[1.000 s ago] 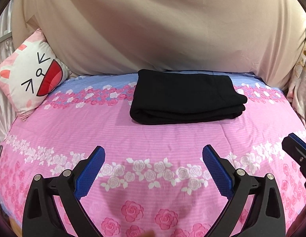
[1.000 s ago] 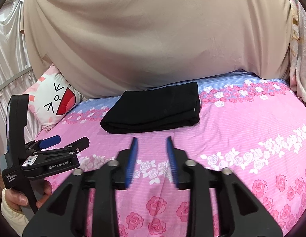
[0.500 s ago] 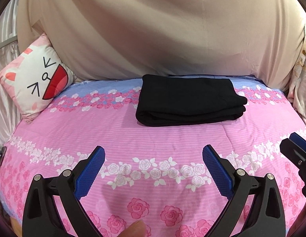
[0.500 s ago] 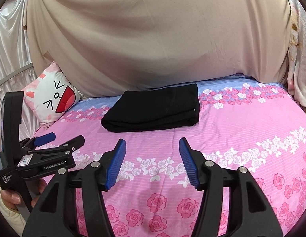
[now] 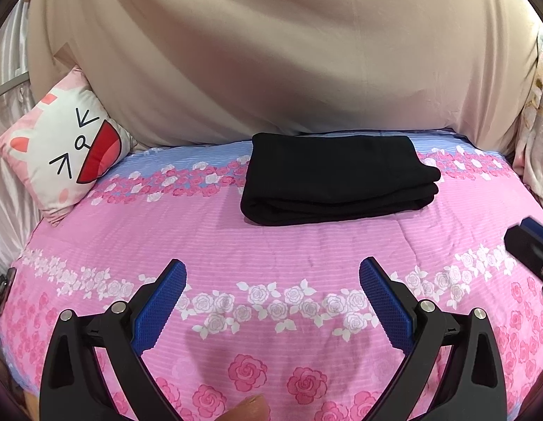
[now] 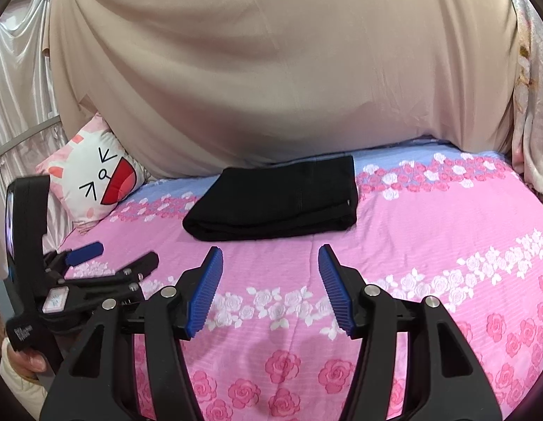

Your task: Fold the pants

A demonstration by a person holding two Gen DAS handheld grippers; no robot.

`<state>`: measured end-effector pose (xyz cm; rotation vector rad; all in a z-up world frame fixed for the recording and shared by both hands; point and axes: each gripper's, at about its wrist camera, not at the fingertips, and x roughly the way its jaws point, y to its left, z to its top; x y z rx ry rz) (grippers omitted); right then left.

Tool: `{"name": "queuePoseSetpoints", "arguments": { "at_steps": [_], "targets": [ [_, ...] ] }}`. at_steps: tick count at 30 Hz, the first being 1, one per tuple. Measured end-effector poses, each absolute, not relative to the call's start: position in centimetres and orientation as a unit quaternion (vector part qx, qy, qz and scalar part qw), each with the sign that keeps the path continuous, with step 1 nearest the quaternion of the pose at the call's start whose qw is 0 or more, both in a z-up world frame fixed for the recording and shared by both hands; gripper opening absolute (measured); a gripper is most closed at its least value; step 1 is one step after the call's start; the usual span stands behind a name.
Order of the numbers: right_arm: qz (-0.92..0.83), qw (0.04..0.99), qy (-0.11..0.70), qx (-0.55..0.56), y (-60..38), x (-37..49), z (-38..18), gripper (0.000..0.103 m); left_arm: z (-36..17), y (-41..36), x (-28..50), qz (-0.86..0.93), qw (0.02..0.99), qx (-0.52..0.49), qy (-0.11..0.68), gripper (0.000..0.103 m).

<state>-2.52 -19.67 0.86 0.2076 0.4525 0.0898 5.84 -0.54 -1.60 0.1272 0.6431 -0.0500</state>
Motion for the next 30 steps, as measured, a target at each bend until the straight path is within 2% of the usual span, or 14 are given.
{"name": "queuePoseSetpoints", "arguments": {
  "at_steps": [1, 2, 3, 30],
  "targets": [
    [0.041, 0.969, 0.22, 0.101, -19.7, -2.3, 1.1, 0.058, -1.5, -0.6, 5.9, -0.025, 0.947, 0.062, 0.315, 0.098],
    [0.039, 0.97, 0.217, 0.099, -19.7, -2.1, 1.3, 0.064, -1.5, -0.6, 6.0, -0.024, 0.947, 0.062, 0.315, 0.098],
    [0.037, 0.971, 0.213, 0.098, -19.6, -1.9, 1.5, 0.066, -1.4, -0.6, 6.1, -0.024, 0.948, 0.06, 0.313, 0.098],
    [0.04, 0.972, 0.212, 0.095, -18.9, -1.5, 1.6, 0.066, -1.2, -1.1, 6.8, -0.027, 0.949, 0.061, 0.307, 0.098]
  ]
}}
